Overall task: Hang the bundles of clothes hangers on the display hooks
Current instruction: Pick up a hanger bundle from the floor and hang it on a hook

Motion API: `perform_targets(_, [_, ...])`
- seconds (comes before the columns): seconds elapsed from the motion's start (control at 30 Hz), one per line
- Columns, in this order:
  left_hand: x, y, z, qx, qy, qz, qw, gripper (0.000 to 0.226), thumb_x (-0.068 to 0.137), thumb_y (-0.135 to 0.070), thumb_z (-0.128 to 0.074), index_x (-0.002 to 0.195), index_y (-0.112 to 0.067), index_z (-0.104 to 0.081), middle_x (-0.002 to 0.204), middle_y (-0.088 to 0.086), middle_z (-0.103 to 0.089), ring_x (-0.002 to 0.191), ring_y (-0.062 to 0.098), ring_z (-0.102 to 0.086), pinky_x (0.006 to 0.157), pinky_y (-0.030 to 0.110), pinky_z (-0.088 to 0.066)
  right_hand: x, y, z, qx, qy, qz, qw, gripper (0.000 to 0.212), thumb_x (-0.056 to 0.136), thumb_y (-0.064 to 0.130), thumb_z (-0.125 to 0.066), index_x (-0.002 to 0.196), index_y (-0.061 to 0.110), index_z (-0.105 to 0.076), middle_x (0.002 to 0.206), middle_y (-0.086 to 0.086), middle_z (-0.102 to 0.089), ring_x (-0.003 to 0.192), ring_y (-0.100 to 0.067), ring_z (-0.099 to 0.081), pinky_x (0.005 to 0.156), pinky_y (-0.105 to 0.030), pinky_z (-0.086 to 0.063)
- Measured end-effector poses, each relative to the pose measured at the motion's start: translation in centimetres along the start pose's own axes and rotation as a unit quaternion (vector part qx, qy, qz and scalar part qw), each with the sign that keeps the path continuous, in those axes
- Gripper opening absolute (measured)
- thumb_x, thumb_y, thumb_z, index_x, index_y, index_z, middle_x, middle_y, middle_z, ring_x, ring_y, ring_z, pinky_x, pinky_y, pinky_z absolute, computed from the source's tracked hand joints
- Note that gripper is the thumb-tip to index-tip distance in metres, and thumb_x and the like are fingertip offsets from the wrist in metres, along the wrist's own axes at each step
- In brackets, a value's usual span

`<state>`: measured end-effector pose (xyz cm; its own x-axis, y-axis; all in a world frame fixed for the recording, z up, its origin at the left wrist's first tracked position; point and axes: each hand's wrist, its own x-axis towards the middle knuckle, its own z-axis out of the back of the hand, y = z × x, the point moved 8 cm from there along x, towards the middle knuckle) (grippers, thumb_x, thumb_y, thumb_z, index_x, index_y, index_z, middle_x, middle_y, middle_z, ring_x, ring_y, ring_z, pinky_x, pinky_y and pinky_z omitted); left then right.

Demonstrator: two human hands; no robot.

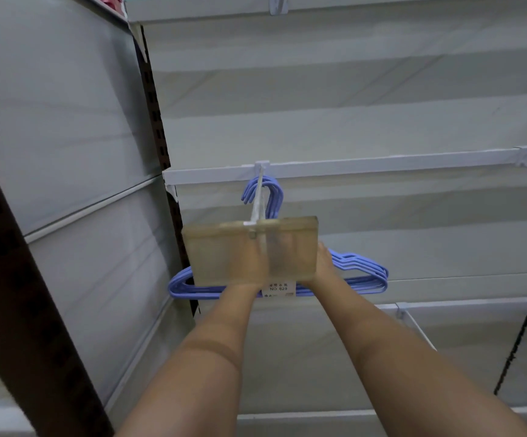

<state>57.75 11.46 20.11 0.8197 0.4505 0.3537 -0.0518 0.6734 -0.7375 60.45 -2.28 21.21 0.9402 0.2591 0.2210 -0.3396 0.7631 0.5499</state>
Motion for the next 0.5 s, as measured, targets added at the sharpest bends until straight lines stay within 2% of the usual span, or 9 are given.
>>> perform_targets(0.07, [-2.2, -0.6, 0.3, 0.080, 0.054, 0.023, 0.995, 0.027, 0.103, -0.018, -0.035, 0.120, -0.011, -0.055, 0.114, 0.010, -0.055, 0.112, 0.030, -0.053, 0.092, 0.037, -0.040, -0.7, -0.5, 0.4, -0.015, -0.019, 0.005, 1.000, 0.042, 0.098, 0.031, -0.040, 0.134, 0.009, -0.047, 0.137, -0.012, -0.048, 0.126, -0.032, -0.043, 0.105, -0.043, -0.036])
perform_targets(0.13, [-4.2, -1.3, 1.5, 0.080, 0.020, 0.009, 0.997, 0.021, 0.102, -0.024, -0.036, 0.107, -0.026, -0.057, 0.101, 0.004, -0.058, 0.098, 0.029, -0.055, 0.083, 0.038, -0.045, -1.8, -0.7, 0.5, -0.017, -0.030, 0.013, 0.999, 0.047, 0.098, 0.034, -0.035, 0.138, 0.010, -0.042, 0.140, -0.012, -0.044, 0.129, -0.032, -0.040, 0.108, -0.044, -0.032])
perform_targets(0.17, [-4.9, -1.3, 2.1, 0.069, -0.013, 0.005, 0.998, 0.021, 0.101, -0.029, -0.037, 0.108, -0.026, -0.057, 0.100, 0.006, -0.059, 0.094, 0.030, -0.056, 0.080, 0.038, -0.048, -2.3, -0.9, 0.4, -0.021, -0.031, 0.017, 0.999, 0.050, 0.099, 0.038, -0.033, 0.140, 0.011, -0.040, 0.142, -0.012, -0.043, 0.130, -0.031, -0.038, 0.109, -0.044, -0.030])
perform_targets(0.23, [-5.3, -1.0, 2.0, 0.072, -0.037, -0.005, 0.997, 0.031, 0.100, -0.031, -0.039, 0.122, -0.017, -0.056, 0.116, 0.013, -0.058, 0.106, 0.032, -0.055, 0.090, 0.041, -0.046, -3.5, -1.3, 0.3, -0.026, -0.034, 0.026, 0.999, 0.054, 0.099, 0.045, -0.030, 0.142, 0.012, -0.037, 0.144, -0.010, -0.041, 0.132, -0.030, -0.037, 0.110, -0.044, -0.029])
perform_targets(0.3, [-6.5, -0.9, 1.6, 0.080, -0.031, -0.019, 0.996, 0.036, 0.100, -0.029, -0.039, 0.129, -0.012, -0.051, 0.128, 0.011, -0.052, 0.119, 0.030, -0.048, 0.100, 0.043, -0.041, -4.8, -1.7, 0.3, -0.025, -0.036, 0.030, 0.999, 0.053, 0.100, 0.046, -0.032, 0.139, 0.011, -0.039, 0.142, -0.010, -0.043, 0.132, -0.029, -0.038, 0.109, -0.043, -0.029])
perform_targets(0.5, [-11.3, 1.2, -0.1, 0.050, 0.023, -0.005, 0.998, 0.040, 0.101, -0.032, -0.034, 0.138, -0.017, -0.043, 0.137, 0.006, -0.047, 0.123, 0.025, -0.045, 0.099, 0.039, -0.040, -9.9, -4.2, -0.8, -0.043, -0.007, 0.007, 0.999, 0.052, 0.100, 0.045, -0.033, 0.136, 0.008, -0.042, 0.141, -0.012, -0.045, 0.130, -0.030, -0.039, 0.106, -0.041, -0.031])
